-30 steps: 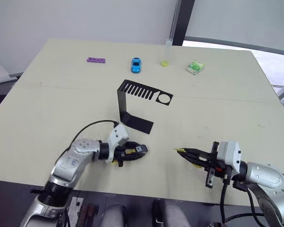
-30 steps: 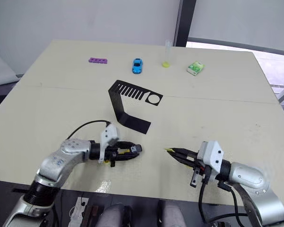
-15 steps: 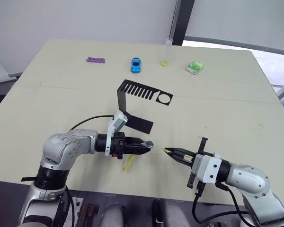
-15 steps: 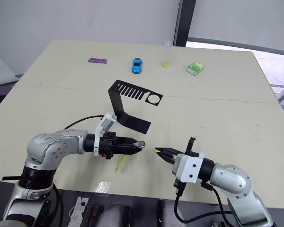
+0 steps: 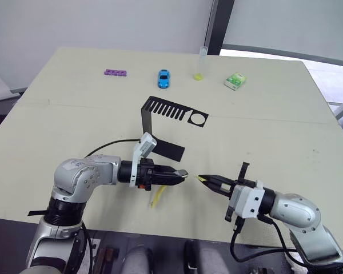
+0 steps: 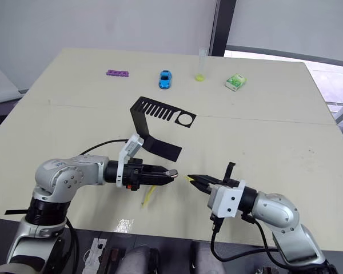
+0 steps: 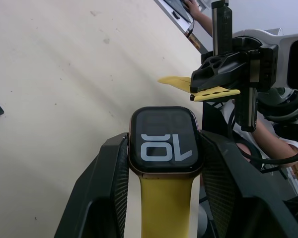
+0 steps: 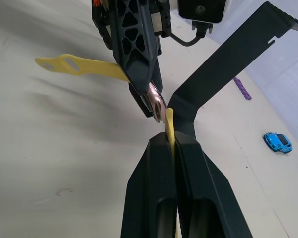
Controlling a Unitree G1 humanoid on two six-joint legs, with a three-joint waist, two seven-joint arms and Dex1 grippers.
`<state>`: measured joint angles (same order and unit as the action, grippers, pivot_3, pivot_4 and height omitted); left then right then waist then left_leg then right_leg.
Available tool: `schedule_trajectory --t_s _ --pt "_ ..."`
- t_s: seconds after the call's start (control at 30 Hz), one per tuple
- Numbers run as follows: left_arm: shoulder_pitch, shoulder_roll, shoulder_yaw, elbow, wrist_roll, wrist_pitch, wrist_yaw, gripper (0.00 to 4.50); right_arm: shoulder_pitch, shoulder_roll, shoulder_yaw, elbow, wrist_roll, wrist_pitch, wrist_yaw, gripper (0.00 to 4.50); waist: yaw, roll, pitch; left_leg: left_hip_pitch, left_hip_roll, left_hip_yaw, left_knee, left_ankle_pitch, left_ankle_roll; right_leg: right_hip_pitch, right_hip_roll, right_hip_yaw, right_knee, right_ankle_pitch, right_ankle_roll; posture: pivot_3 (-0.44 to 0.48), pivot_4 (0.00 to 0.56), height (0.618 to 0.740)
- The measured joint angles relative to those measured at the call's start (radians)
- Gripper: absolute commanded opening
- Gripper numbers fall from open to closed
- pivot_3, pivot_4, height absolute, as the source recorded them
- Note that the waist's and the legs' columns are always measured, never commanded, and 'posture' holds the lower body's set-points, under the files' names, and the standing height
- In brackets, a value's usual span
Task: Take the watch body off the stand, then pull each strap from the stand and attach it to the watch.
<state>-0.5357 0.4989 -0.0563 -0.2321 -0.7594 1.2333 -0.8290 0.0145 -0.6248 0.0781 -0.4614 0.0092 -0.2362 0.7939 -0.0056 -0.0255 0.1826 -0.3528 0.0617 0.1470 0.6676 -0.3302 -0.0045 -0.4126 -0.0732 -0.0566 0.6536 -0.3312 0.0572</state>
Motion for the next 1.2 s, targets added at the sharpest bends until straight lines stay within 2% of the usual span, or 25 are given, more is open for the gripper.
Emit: schedule_trajectory --t_s 1.2 --pt "0.003 -0.007 -0.002 0.0 -0.029 -0.013 0.042 1.6 -0.038 0.007 0.035 0.034 -0.02 -0.012 -0.001 0.0 0.0 0.0 0.0 0.0 0.0 0.0 0.0 0.0 0.0 0.0 0.0 0.0 0.0 0.0 0.0 0.0 0.15 0.74"
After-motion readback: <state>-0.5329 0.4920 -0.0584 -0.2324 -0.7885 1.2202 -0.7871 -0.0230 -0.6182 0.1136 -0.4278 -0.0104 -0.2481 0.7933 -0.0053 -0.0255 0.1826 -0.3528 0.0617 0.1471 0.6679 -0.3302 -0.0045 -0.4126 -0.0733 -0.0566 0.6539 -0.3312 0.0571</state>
